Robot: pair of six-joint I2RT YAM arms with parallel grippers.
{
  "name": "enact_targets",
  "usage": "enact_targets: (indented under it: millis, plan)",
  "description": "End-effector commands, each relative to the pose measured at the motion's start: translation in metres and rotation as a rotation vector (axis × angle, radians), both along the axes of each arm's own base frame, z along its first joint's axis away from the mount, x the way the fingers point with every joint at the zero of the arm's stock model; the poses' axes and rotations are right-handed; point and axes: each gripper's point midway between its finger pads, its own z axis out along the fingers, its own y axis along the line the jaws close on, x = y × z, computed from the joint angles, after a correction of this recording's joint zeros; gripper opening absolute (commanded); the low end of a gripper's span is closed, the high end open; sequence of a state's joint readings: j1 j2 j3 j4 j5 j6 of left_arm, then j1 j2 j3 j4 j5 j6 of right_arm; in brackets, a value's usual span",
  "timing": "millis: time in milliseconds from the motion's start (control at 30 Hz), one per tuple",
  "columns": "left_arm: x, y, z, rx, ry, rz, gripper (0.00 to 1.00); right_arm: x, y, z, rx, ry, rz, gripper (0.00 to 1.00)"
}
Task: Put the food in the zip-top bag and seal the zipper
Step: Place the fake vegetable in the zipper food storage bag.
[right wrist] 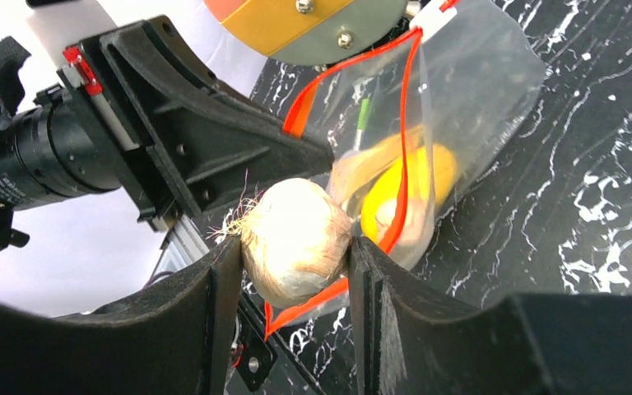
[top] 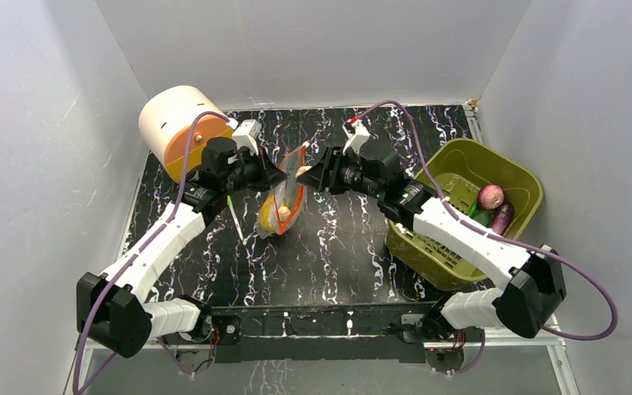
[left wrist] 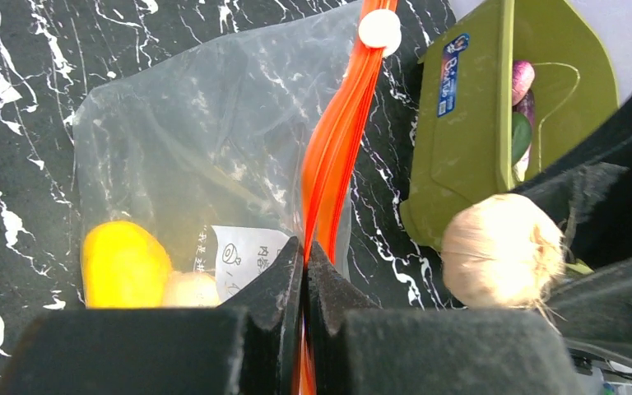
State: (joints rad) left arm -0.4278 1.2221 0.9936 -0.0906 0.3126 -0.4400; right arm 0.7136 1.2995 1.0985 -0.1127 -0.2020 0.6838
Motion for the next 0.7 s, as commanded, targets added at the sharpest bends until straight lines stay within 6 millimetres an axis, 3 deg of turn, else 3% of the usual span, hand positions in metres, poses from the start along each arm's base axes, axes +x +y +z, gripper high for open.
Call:
enact_targets:
  millis: [0, 167, 400, 667]
  plan:
    - [-0.014, -0.009, 0.018, -0.061, 0.006, -0.056, 0.0, 0.004, 0.021, 0.025, 0.106, -0.076, 0.051, 0.43]
    - [-0.019, -0.016, 0.022, -0.123, 0.033, -0.069, 0.0, 0.005, 0.031, 0.011, 0.097, -0.045, 0.075, 0.44]
    - [-0.027, -0.023, 0.032, -0.164, 0.059, -0.11, 0.0, 0.029, 0.026, -0.019, -0.018, -0.027, -0.019, 0.44]
    - [-0.029, -0.021, 0.043, -0.185, 0.038, -0.102, 0.0, 0.042, 0.019, -0.034, -0.103, -0.026, -0.073, 0.5]
